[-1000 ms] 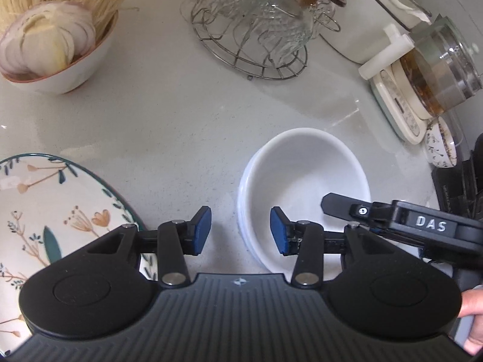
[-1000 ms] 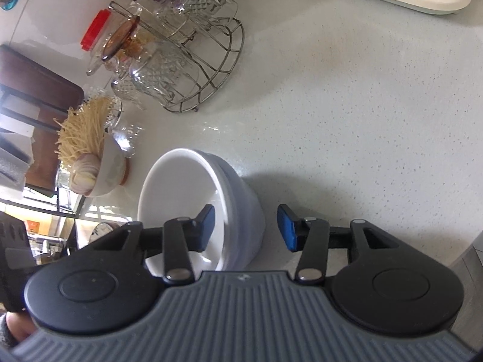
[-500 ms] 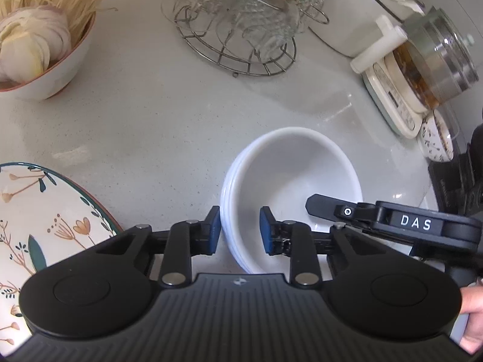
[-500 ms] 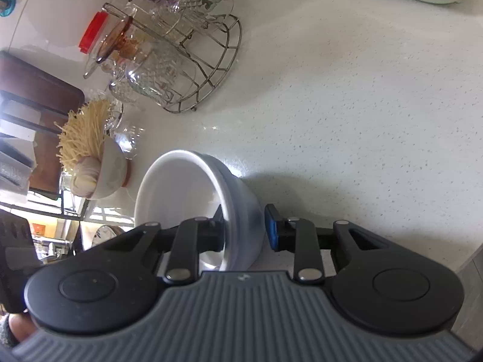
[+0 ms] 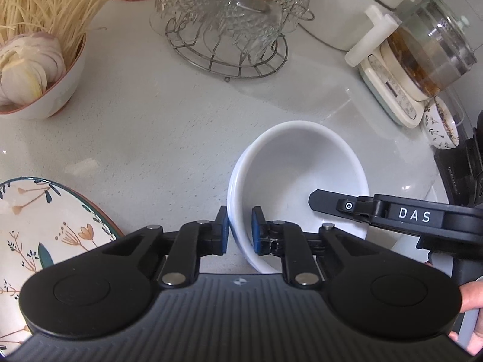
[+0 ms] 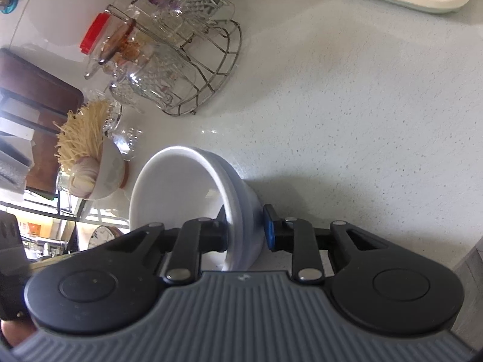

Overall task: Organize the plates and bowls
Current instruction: 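Lower the ceramic bowl with both grippers onto the floral plate stack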

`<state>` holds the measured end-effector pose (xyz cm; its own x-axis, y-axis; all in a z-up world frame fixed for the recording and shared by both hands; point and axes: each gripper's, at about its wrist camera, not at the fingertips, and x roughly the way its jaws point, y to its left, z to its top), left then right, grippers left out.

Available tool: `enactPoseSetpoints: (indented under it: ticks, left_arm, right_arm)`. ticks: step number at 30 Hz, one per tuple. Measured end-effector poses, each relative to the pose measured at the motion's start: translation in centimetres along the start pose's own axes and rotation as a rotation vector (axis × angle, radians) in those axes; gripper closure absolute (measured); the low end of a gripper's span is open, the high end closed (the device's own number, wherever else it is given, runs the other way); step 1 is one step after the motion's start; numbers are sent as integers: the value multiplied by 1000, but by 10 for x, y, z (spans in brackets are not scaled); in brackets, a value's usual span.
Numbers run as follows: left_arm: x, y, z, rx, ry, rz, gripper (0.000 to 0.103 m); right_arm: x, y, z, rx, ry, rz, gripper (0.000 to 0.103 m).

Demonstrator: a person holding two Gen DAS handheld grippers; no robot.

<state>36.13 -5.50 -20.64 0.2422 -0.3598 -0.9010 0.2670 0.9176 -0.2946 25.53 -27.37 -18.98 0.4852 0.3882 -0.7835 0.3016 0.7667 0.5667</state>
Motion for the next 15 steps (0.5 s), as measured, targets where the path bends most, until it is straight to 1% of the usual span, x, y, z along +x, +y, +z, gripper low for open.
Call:
enactPoseSetpoints:
  ticks: [8, 15]
  left_arm:
    - [-7, -4, -8, 20, 15, -30, 85]
    - [-18, -7, -17, 47, 7, -32, 86]
  right_arm:
    - [-9, 4, -6, -9, -24, -32, 78]
    - [-18, 5, -13, -2, -41, -23, 78]
